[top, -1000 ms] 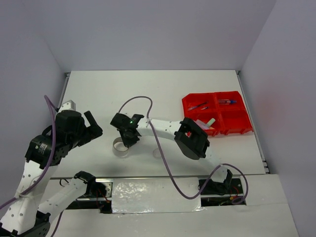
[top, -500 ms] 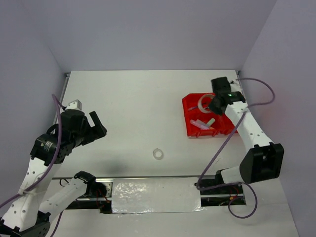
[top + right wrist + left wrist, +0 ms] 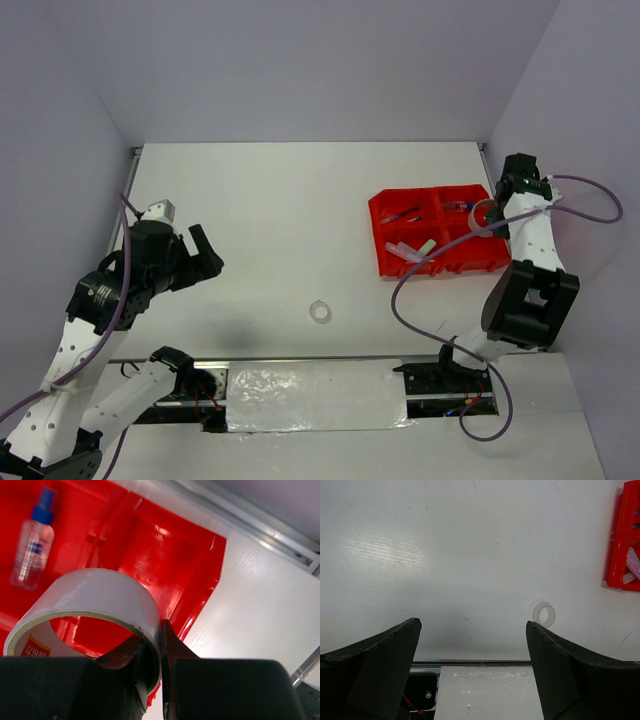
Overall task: Sort the stationery into containers
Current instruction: Place the stationery in the storage box.
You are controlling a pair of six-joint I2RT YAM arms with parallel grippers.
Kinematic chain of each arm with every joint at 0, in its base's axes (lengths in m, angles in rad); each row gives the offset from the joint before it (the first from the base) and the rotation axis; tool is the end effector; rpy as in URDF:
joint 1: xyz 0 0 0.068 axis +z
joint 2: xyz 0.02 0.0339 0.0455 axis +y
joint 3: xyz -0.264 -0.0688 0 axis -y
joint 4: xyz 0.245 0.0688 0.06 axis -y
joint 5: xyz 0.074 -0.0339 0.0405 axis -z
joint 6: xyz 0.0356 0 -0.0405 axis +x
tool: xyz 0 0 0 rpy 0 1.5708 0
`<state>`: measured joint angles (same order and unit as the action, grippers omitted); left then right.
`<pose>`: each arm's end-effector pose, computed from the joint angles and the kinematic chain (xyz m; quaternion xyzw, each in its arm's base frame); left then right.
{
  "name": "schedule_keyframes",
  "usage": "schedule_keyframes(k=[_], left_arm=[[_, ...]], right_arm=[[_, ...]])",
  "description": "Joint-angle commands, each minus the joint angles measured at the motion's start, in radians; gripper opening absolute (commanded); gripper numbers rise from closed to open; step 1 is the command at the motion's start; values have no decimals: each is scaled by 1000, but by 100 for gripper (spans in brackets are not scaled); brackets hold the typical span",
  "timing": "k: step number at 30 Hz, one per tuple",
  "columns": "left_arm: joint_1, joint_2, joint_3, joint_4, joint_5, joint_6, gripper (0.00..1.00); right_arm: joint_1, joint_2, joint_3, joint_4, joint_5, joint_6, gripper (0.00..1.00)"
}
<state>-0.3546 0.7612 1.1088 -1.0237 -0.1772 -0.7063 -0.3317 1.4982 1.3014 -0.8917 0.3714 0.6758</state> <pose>0.1183 -0.0371 0.3672 -0.1948 0.8775 -0.1492 0.4120 0.2819 -0.1107 0.2928 0.4993 0.8145 -0.1365 0.2619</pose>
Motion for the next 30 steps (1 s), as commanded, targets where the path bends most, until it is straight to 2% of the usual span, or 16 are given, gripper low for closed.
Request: schedule_keyframes(k=[1,7,14,18,19,25,30], left_arm=[[5,-11,-4,30,12,30,99],[5,-13,-3,33,28,36,100],[5,-40,-26,62,59,31,99],[5,-42,-35,66,73,30,99],[5,-42,-36,70,74,28,99],[5,-28,-41,79,84,33,99],[5,-25,-38,83,81,33,99]], right_arm=[[2,43,20,19,-38,-36,1],[2,17,-77,76,-40,-30,9],[2,27,-114,88,-37,-42,17],[3,30,-128,100,-34,-53,36],[2,33,-125,102,-34,-55,45],[3,42,-91,96,-94,-53,53],[58,-96,-36,131,-245,-102,59]])
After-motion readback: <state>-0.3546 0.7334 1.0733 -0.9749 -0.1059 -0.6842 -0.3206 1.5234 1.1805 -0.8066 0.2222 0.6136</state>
